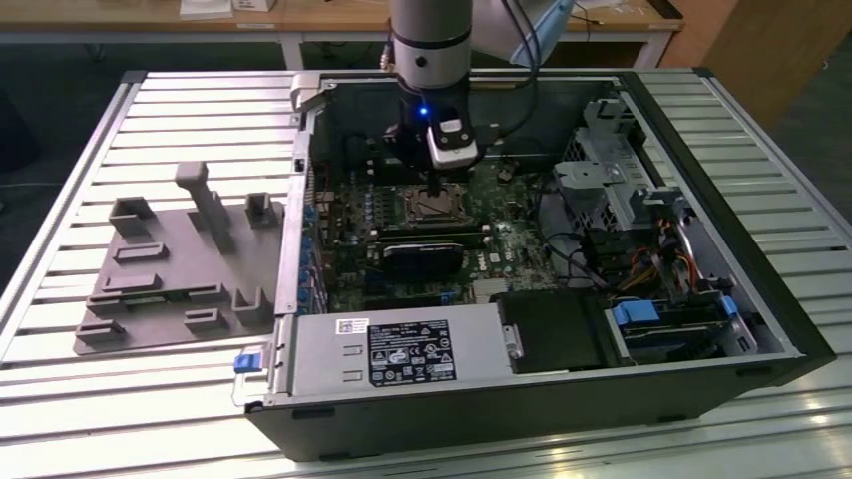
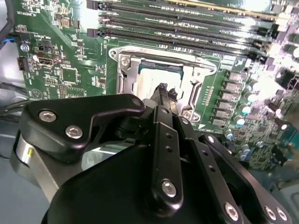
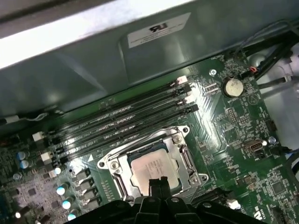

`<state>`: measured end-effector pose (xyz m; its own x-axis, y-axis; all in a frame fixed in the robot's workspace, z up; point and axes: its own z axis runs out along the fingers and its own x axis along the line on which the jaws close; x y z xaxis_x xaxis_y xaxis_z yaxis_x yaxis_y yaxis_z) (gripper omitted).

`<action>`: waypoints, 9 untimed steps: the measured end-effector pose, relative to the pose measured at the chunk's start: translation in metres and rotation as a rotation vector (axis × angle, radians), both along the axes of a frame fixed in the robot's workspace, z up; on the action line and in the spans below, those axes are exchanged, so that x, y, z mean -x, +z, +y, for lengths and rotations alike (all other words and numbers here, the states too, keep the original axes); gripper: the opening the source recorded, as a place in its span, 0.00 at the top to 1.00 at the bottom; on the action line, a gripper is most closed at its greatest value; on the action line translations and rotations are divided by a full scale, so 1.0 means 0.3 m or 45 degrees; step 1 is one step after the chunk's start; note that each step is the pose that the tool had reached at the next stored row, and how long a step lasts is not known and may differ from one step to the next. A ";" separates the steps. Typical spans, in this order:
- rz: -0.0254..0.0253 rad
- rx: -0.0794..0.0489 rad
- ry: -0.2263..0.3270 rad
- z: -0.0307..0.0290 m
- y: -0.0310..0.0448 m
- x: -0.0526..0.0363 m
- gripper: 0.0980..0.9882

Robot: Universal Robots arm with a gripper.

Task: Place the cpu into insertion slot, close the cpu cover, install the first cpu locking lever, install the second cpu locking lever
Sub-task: 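Install the first cpu locking lever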

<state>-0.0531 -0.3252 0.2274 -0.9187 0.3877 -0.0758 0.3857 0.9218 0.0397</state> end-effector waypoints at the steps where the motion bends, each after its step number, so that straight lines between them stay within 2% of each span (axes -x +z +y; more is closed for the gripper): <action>1: 0.0006 0.004 0.015 0.000 -0.002 0.000 1.00; 6: 0.0050 0.028 0.085 0.000 -0.012 -0.001 1.00; 9: 0.0075 0.029 0.111 0.000 -0.016 -0.007 1.00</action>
<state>-0.0511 -0.3252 0.2226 -0.9494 0.3042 -0.0781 0.3039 0.9526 0.0165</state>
